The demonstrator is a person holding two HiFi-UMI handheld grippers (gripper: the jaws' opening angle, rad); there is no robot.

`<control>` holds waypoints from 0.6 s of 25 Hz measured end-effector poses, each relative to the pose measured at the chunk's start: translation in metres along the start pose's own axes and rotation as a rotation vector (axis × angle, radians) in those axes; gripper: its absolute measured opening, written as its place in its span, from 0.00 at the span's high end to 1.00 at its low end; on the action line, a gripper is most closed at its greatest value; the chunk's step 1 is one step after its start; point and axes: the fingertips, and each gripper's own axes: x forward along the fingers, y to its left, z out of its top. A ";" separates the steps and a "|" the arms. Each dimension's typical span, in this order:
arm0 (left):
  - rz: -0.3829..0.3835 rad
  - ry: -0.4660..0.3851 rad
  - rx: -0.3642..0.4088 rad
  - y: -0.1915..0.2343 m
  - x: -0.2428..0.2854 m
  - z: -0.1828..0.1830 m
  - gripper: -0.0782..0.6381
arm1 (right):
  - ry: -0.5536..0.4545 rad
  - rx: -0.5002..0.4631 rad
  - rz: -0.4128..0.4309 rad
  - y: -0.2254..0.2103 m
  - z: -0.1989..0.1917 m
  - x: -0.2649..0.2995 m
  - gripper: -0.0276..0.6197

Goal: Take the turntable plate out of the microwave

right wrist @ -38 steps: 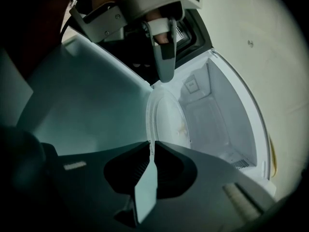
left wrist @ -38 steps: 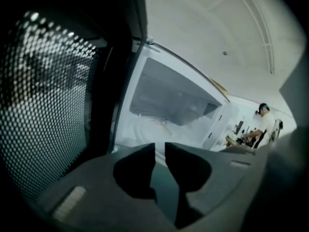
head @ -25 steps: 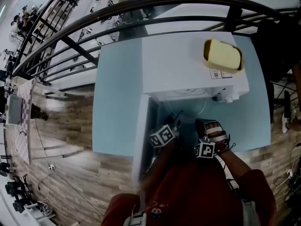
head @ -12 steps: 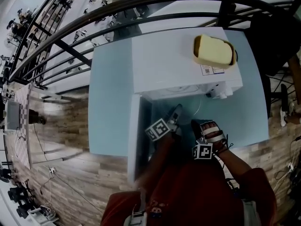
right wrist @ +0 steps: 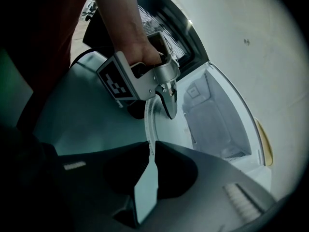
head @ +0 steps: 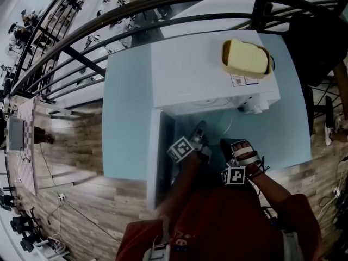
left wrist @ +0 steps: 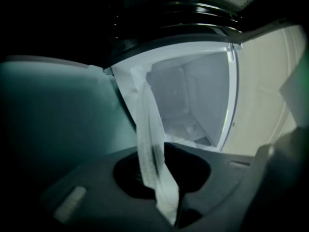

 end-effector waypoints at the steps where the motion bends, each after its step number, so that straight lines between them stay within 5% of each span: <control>1: 0.000 0.004 0.012 -0.001 0.000 0.000 0.82 | 0.001 0.000 0.002 0.000 0.000 0.000 0.90; 4: 0.000 0.006 0.012 0.001 -0.001 0.000 0.82 | -0.001 0.014 0.016 0.002 0.000 0.000 0.90; 15: -0.107 -0.064 -0.228 -0.009 0.000 -0.008 0.86 | -0.007 0.038 0.034 0.002 -0.016 -0.004 0.87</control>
